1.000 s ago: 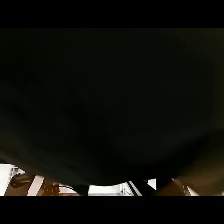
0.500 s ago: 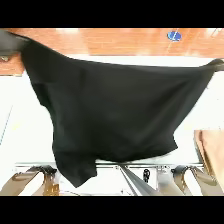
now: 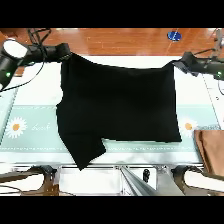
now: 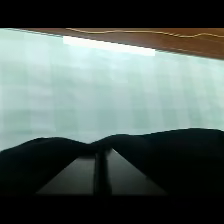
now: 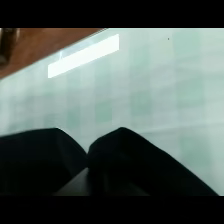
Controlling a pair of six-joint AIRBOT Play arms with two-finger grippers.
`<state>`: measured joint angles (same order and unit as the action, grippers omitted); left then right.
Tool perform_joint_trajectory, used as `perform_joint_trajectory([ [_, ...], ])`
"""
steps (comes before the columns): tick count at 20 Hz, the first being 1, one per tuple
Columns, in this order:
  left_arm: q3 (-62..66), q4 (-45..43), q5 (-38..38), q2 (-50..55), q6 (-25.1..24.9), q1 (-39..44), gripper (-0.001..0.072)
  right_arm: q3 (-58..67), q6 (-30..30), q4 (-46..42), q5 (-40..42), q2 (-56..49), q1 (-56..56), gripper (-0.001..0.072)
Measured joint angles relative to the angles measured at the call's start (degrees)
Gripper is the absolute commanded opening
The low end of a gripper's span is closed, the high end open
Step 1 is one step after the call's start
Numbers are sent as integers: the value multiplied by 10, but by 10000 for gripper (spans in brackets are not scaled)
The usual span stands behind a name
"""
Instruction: Fold the shirts.
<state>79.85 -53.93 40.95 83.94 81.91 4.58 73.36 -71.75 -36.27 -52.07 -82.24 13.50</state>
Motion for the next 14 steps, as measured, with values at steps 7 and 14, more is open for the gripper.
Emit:
perform_joint_trajectory([
  [7,18,-86,219,22,16,-90,506,103,-13,-58,-149,-61,81,417],
  [14,-209,-69,342,-129,-56,-251,506,-172,-29,-231,-193,129,197,417],
])
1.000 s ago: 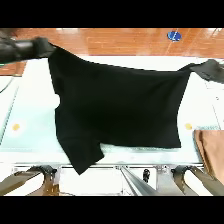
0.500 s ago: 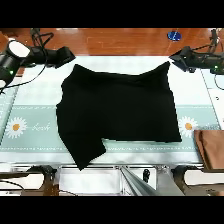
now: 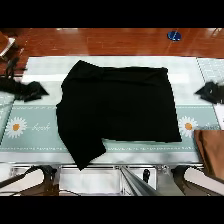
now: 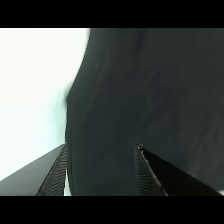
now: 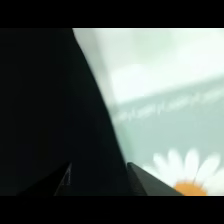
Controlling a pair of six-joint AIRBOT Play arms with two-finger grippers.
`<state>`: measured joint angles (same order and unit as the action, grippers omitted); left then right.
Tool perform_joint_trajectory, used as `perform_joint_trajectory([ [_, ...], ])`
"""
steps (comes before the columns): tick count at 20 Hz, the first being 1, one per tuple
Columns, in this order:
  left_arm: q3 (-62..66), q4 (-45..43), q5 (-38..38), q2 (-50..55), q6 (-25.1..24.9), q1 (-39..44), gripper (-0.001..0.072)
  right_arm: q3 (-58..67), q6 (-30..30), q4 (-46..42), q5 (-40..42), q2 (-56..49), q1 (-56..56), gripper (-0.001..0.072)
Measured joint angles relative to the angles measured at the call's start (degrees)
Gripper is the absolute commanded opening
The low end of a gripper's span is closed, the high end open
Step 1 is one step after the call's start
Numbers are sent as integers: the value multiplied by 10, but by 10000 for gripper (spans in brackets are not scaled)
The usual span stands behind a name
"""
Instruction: Fold the shirts.
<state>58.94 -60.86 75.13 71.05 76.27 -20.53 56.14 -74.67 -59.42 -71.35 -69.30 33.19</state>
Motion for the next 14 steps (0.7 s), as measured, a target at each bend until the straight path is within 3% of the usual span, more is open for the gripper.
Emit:
perform_joint_trajectory([
  [6,-211,28,25,-85,-10,-104,506,-274,22,86,72,171,23,416],
  [14,-326,70,-35,-91,-9,-85,505,-337,49,151,62,210,26,416],
])
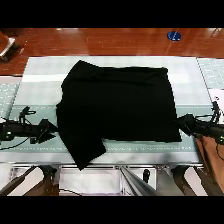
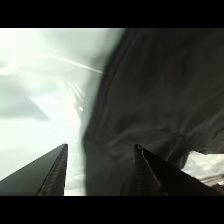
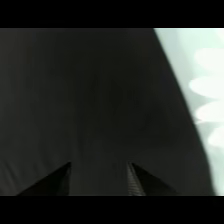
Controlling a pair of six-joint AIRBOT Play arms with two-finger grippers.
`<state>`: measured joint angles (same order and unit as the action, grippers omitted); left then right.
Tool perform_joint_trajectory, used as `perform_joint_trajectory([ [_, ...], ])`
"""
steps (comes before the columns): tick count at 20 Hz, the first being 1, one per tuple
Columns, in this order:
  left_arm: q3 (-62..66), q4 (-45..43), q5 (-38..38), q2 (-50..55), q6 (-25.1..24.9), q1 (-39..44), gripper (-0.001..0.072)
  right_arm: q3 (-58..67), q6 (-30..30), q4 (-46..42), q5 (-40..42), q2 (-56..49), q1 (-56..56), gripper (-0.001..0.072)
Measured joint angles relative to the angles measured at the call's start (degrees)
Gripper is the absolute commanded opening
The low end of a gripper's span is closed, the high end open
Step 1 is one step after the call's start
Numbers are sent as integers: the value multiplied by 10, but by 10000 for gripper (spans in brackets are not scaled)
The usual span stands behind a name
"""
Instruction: Fold the shirts.
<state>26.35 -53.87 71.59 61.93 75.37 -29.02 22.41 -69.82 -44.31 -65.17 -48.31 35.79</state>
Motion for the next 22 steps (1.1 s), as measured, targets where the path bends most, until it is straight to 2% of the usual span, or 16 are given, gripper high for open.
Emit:
perform_joint_trajectory([
  [4,-18,45,-38,16,-2,55,505,-4,4,18,-8,2,0,416],
  [5,-20,55,-46,23,-2,69,483,-4,4,21,-10,3,0,416],
  [7,-22,61,-61,36,-7,89,26,-4,5,22,-12,3,1,416],
  [10,-18,64,-71,46,-23,101,26,3,-4,-1,-11,3,1,416],
  [12,-10,65,-73,49,-32,104,26,17,-26,-50,-14,3,1,416],
  [18,4,72,-71,51,-47,107,26,36,-115,-229,-95,3,1,416],
  [22,6,76,-71,51,-54,107,26,38,-132,-272,-119,-16,1,416],
])
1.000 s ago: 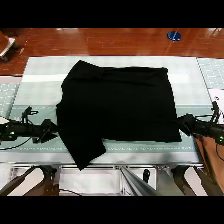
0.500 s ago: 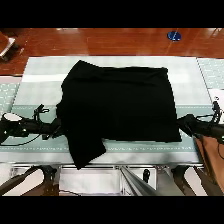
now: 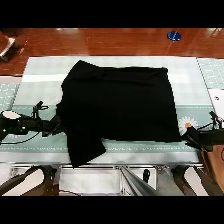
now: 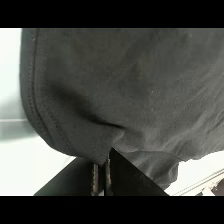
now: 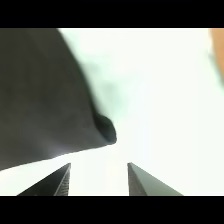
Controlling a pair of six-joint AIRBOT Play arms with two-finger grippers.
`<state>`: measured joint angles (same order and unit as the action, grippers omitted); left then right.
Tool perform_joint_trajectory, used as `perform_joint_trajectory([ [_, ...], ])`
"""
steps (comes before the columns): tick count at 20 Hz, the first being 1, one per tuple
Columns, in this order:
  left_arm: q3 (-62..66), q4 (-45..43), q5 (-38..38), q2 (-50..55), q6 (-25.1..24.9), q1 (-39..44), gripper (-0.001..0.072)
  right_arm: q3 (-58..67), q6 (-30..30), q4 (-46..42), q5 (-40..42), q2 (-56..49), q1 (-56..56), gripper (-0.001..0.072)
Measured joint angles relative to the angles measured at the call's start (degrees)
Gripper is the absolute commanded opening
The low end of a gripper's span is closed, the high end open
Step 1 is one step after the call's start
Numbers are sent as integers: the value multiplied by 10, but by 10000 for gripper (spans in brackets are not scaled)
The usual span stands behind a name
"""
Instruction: Fold the shirts.
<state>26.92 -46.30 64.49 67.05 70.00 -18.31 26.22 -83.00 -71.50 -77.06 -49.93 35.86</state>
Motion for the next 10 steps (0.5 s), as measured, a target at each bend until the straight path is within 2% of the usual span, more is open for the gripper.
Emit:
perform_joint_trajectory([
  [7,0,19,-1,0,-4,0,26,1,20,30,37,-92,0,416],
  [9,0,24,-2,0,-4,0,26,1,32,63,46,-114,0,404],
  [10,0,26,-3,0,-4,0,26,1,43,84,57,-121,0,347],
])
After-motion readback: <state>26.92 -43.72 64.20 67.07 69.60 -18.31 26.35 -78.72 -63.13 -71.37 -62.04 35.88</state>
